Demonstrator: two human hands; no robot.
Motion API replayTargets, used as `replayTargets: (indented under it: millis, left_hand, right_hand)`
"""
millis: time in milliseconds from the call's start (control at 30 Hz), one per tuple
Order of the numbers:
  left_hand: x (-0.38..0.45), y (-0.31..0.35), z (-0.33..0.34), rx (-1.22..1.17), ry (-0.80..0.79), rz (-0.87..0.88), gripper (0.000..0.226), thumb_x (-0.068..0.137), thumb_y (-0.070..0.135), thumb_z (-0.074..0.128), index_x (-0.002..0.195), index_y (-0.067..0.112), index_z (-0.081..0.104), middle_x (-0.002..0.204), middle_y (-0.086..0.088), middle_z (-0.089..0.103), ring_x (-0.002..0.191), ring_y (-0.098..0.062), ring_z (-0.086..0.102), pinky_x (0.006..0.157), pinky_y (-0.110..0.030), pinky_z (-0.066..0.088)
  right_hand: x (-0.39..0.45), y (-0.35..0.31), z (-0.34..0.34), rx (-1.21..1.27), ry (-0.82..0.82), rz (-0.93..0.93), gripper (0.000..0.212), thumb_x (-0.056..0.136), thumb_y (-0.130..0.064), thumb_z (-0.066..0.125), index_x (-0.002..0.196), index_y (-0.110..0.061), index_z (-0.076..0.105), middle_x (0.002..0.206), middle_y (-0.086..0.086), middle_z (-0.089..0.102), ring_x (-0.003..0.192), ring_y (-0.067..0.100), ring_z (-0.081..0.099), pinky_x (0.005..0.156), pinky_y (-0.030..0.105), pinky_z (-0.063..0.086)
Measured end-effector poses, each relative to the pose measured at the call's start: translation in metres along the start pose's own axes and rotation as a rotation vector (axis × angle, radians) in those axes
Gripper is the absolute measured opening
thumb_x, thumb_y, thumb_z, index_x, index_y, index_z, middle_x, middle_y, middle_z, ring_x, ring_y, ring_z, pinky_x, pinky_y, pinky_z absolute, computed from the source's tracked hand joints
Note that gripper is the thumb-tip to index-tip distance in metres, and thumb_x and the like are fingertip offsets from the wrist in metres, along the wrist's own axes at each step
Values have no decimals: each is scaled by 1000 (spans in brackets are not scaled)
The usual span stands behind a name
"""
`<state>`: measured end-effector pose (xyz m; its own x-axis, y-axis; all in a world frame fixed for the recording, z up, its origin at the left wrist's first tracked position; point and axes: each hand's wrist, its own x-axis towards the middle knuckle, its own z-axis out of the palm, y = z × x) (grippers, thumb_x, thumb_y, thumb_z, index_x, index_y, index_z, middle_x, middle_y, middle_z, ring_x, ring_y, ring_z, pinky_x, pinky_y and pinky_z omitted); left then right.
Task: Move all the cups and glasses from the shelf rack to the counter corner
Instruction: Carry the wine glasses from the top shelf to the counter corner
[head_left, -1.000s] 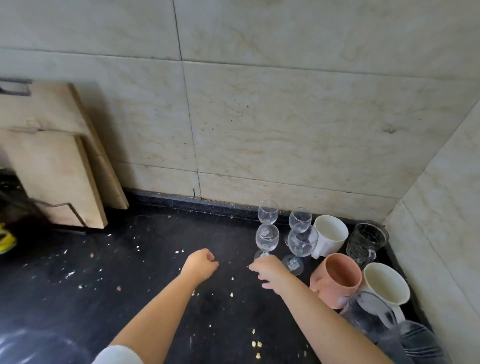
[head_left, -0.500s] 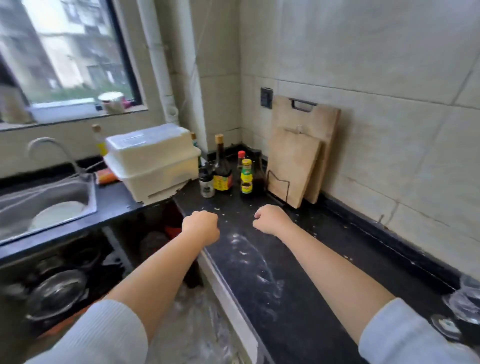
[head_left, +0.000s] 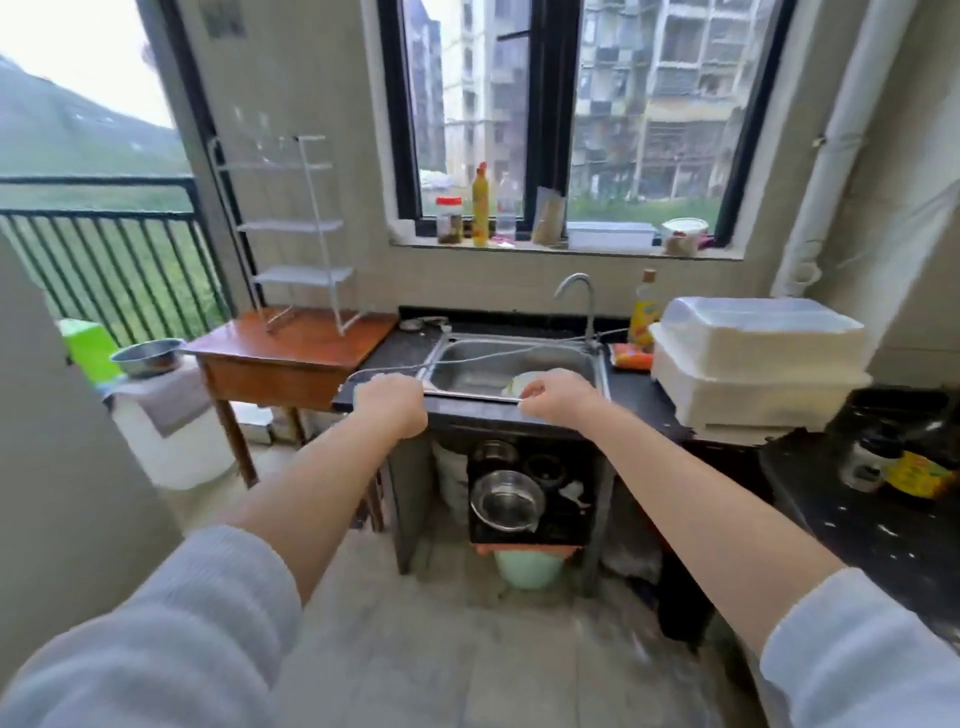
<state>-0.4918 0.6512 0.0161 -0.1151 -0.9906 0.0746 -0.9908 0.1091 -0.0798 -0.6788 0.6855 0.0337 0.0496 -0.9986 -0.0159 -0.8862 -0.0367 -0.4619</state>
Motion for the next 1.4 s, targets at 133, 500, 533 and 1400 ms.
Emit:
replayTargets:
  millis: [133, 500, 533, 1400]
  left_hand:
    - [3, -90, 2, -1, -41, -176, 27, 86, 26, 53, 107, 13, 62, 102, -7, 62, 100, -26, 57, 78, -36, 44]
    - [92, -245, -12, 53, -7, -407, 31, 86, 16, 43, 112, 11, 59, 118, -9, 60, 109, -25, 55, 75, -31, 43]
    - [108, -258, -16, 56, 19, -413, 31, 85, 15, 43, 111, 11, 60, 118, -10, 59, 109, -26, 55, 75, -32, 43]
    - [485, -586, -112, -51, 426, -229, 30, 86, 9, 40, 110, 4, 59, 118, -13, 57, 109, -29, 51, 77, -32, 40]
  right_hand:
    - [47, -79, 26, 17, -51, -130, 27, 85, -12, 51, 97, 1, 70, 95, 17, 68, 96, 28, 59, 78, 32, 47]
    - [209, -226, 53, 87, -7, -355, 32, 86, -14, 52, 112, -3, 65, 120, 13, 66, 113, 25, 57, 93, 28, 43]
    - [229, -237, 54, 104, 7, -376, 32, 86, -14, 52, 112, -3, 66, 119, 13, 66, 113, 25, 57, 93, 28, 43]
    - [637, -542, 77, 216, 401, -407, 27, 86, -8, 51, 107, 0, 67, 110, 18, 70, 106, 30, 61, 91, 31, 45]
